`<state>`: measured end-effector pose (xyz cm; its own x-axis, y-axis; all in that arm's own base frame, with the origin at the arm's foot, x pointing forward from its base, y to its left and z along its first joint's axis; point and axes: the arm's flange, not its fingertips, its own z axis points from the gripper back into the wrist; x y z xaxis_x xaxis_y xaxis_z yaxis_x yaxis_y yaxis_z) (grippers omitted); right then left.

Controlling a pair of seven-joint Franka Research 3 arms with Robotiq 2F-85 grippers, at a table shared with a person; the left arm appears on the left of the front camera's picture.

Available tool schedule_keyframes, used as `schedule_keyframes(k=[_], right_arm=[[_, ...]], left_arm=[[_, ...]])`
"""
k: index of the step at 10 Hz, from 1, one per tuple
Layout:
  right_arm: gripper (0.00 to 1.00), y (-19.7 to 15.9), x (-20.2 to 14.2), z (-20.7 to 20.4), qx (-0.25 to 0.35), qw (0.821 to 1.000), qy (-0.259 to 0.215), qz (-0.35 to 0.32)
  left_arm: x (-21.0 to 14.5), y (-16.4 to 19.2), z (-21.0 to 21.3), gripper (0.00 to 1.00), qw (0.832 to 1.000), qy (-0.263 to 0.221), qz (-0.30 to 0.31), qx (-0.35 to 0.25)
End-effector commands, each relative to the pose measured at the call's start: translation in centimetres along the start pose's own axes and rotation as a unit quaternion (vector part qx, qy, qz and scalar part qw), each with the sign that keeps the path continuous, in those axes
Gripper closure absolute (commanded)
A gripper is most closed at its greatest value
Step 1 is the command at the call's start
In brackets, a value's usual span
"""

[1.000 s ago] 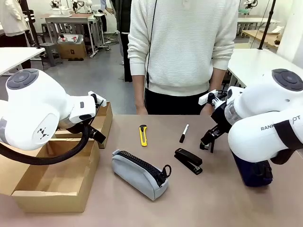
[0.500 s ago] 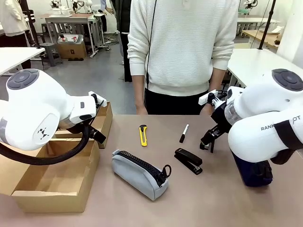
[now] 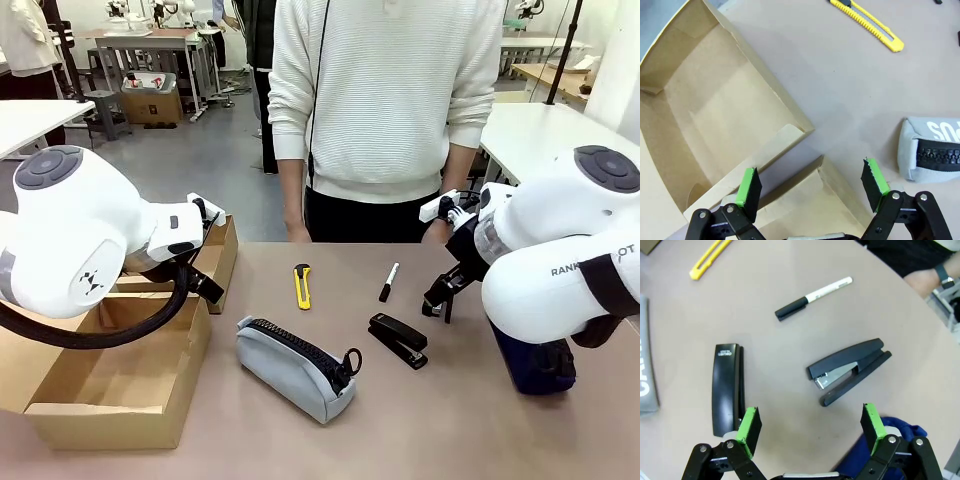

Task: Place items inside the box.
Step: Pick up a Pencil pouch or Stapler and place it inside the Mailer Box closest to the robot.

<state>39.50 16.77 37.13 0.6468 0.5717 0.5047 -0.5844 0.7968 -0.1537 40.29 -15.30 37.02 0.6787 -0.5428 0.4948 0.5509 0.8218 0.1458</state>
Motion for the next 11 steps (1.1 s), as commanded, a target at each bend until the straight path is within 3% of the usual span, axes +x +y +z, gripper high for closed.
schedule_keyframes(k=[1, 3, 4, 5, 6, 7, 8, 9, 11], right_arm=[[0.00, 0.0, 0.0, 0.0, 0.000, 1.000, 0.000, 0.000], [0.00, -1.4, 0.6, 4.7, 0.122, 0.992, 0.037, 0.022], [0.00, -2.9, 0.3, 8.7, 0.177, 0.982, 0.072, 0.001], [0.00, -5.2, -0.9, 13.6, 0.193, 0.974, 0.096, -0.067], [0.00, -7.6, -2.7, 17.1, 0.214, 0.966, 0.076, -0.121], [0.00, -11.0, -6.2, 20.8, 0.251, 0.946, 0.035, -0.199], [0.00, -14.6, -10.7, 23.5, 0.282, 0.921, -0.020, -0.269], [0.00, -18.2, -15.8, 26.0, 0.299, 0.883, -0.088, -0.352], [0.00, -23.9, -26.8, 28.6, 0.313, 0.771, -0.231, -0.504]], left_arm=[[0.0, 0.0, 0.0, 0.00, 1.000, 0.000, 0.000, 0.000], [-0.3, 2.1, 5.4, 0.00, 0.991, 0.016, -0.025, -0.130], [-0.7, 3.6, 9.8, 0.00, 0.977, 0.000, -0.033, -0.211], [-1.4, 5.5, 14.8, 0.00, 0.966, -0.006, -0.020, -0.256], [-2.7, 7.7, 17.7, 0.00, 0.961, -0.023, -0.011, -0.277], [-4.3, 10.2, 20.2, 0.00, 0.954, -0.044, 0.019, -0.297], [-7.0, 14.2, 21.3, 0.00, 0.938, -0.075, 0.076, -0.330], [-8.5, 16.2, 21.4, 0.00, 0.916, -0.100, 0.147, -0.360], [-13.2, 20.4, 20.0, 0.00, 0.861, -0.160, 0.296, -0.382]])
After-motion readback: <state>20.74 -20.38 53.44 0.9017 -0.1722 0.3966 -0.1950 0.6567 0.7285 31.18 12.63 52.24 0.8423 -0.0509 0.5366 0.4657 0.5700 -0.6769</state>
